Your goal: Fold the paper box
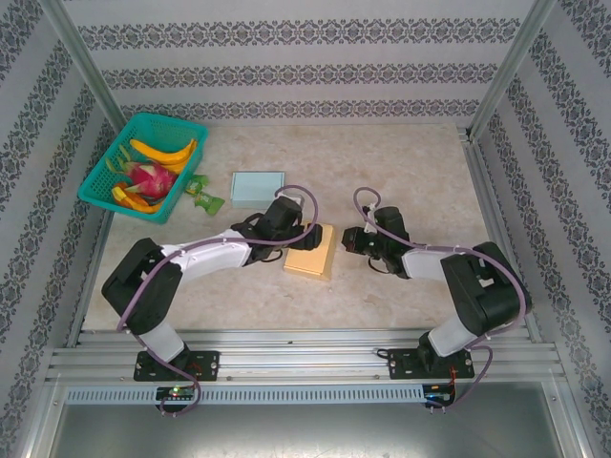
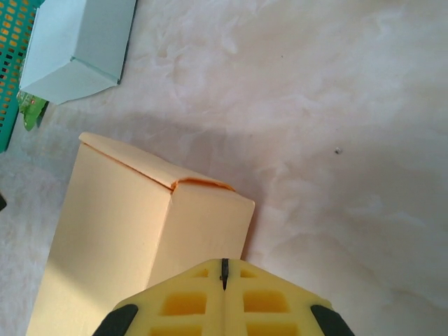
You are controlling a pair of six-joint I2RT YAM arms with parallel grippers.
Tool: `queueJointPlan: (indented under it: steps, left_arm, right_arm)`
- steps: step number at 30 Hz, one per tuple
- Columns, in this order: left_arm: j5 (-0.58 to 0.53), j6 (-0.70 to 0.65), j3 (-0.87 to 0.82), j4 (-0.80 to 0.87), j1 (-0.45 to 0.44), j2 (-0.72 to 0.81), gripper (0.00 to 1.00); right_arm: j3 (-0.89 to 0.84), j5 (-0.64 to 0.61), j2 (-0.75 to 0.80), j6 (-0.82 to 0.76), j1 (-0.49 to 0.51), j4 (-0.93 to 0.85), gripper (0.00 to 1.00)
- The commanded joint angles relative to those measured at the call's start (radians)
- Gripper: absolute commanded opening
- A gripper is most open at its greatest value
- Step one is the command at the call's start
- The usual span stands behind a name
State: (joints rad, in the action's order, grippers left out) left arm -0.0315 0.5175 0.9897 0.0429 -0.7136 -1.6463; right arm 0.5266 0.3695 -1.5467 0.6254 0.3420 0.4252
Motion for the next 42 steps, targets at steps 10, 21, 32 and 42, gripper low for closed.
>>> queueJointPlan:
  steps: [10, 21, 32, 42]
  left_arm:
    - [0.004, 0.056, -0.159, 0.012, -0.01, 0.171, 0.93]
    - [0.02, 0.096, -0.251, -0.018, -0.047, 0.191, 0.92]
    - [0.019, 0.118, -0.282, -0.051, -0.073, 0.19, 0.92]
    - [0.012, 0.124, -0.248, -0.048, -0.109, 0.147, 0.92]
  right_arm:
    - [-0.139, -0.067, 0.186, -0.021, 0.023, -0.076, 0.0]
    - [-0.238, -0.142, 0.296, 0.009, 0.179, -0.136, 0.0]
    - [-0.235, -0.139, 0.289, 0.051, 0.284, -0.124, 0.0]
    - [-0.189, -0.132, 0.13, 0.071, 0.336, -0.043, 0.0]
